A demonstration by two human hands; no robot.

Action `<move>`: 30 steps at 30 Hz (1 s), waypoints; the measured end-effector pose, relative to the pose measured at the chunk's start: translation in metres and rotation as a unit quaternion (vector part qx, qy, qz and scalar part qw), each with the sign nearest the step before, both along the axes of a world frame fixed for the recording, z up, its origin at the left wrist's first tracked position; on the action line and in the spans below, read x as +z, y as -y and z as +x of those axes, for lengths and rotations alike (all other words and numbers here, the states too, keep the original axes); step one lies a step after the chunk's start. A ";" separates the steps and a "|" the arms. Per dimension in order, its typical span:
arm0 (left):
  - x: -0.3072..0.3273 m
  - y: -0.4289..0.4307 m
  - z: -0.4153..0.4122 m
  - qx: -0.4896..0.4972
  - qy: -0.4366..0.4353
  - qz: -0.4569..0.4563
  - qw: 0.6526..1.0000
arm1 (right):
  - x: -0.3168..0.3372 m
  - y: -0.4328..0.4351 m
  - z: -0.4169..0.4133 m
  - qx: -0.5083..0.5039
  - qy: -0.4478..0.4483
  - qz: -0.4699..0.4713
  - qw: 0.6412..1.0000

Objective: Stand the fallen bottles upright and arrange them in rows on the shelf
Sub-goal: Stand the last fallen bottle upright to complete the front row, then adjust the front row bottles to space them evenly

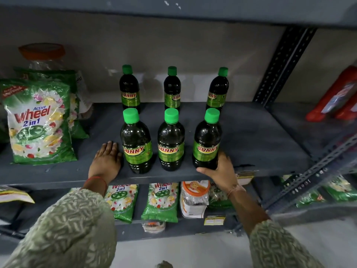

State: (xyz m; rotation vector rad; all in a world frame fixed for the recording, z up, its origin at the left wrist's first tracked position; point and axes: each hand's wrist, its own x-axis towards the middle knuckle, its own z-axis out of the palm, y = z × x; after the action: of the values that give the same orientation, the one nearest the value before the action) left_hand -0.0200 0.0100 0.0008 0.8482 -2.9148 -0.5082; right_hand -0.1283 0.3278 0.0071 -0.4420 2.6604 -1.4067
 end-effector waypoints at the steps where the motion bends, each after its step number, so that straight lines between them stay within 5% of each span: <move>1: 0.000 -0.001 0.000 0.000 -0.002 0.002 1.000 | 0.002 -0.001 0.002 0.001 0.002 0.000 1.000; 7: -0.005 0.005 0.005 -0.001 -0.030 0.027 0.999 | 0.004 -0.002 0.006 0.007 0.010 0.000 1.000; 13: 0.004 -0.098 0.070 0.111 -0.266 0.100 0.952 | 0.007 0.002 0.009 -0.006 0.006 -0.032 0.999; 16: 0.002 -0.167 0.072 0.024 -0.231 0.176 0.957 | 0.006 0.009 0.012 -0.013 -0.022 -0.021 0.999; 20: 0.013 -0.201 0.029 0.073 -0.281 0.269 0.918 | 0.002 0.012 0.013 -0.033 -0.045 -0.006 0.998; 30: 0.004 -0.190 -0.022 0.159 -0.265 0.195 0.931 | 0.002 -0.026 -0.005 -0.036 -0.042 -0.005 0.998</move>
State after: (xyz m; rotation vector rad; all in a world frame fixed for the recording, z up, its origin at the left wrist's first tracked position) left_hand -0.0417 0.1997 0.0052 1.0045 -2.1645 -1.1052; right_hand -0.1331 0.3541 0.0088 -0.4187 2.7636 -1.4540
